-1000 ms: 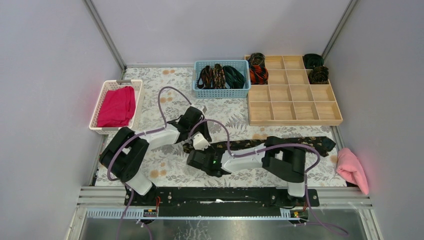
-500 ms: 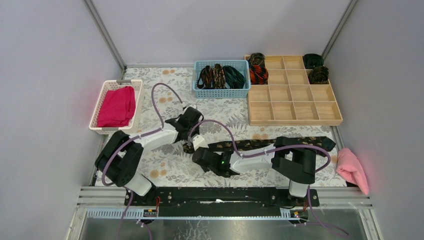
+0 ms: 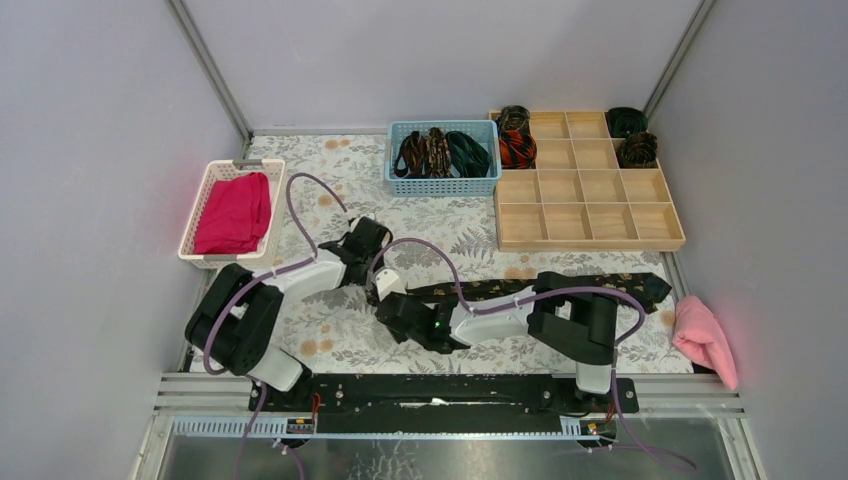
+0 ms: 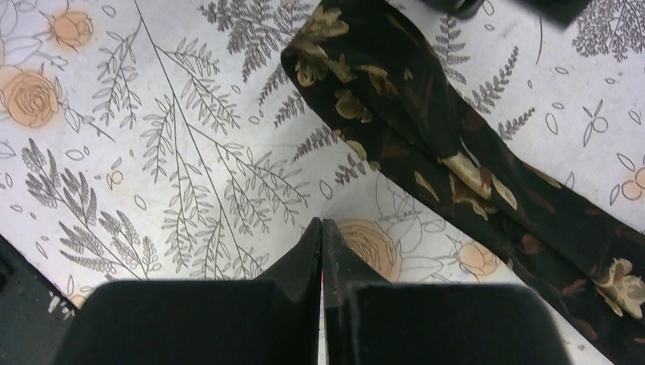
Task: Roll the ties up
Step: Flatten out the tie at the center of the board.
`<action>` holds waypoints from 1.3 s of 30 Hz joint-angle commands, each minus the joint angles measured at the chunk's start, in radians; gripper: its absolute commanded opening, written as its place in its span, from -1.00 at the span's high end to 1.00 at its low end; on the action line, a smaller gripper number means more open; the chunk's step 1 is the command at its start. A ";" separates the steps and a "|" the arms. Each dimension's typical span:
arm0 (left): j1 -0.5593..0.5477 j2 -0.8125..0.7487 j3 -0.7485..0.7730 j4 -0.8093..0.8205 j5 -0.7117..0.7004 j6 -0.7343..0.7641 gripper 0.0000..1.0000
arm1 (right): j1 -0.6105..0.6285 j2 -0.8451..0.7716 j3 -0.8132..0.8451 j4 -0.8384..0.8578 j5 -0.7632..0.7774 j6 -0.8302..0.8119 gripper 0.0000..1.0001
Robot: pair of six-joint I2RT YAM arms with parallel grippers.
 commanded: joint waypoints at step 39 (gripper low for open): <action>-0.003 -0.091 0.002 0.113 -0.182 -0.025 0.48 | 0.037 -0.049 -0.022 -0.097 0.236 0.020 0.36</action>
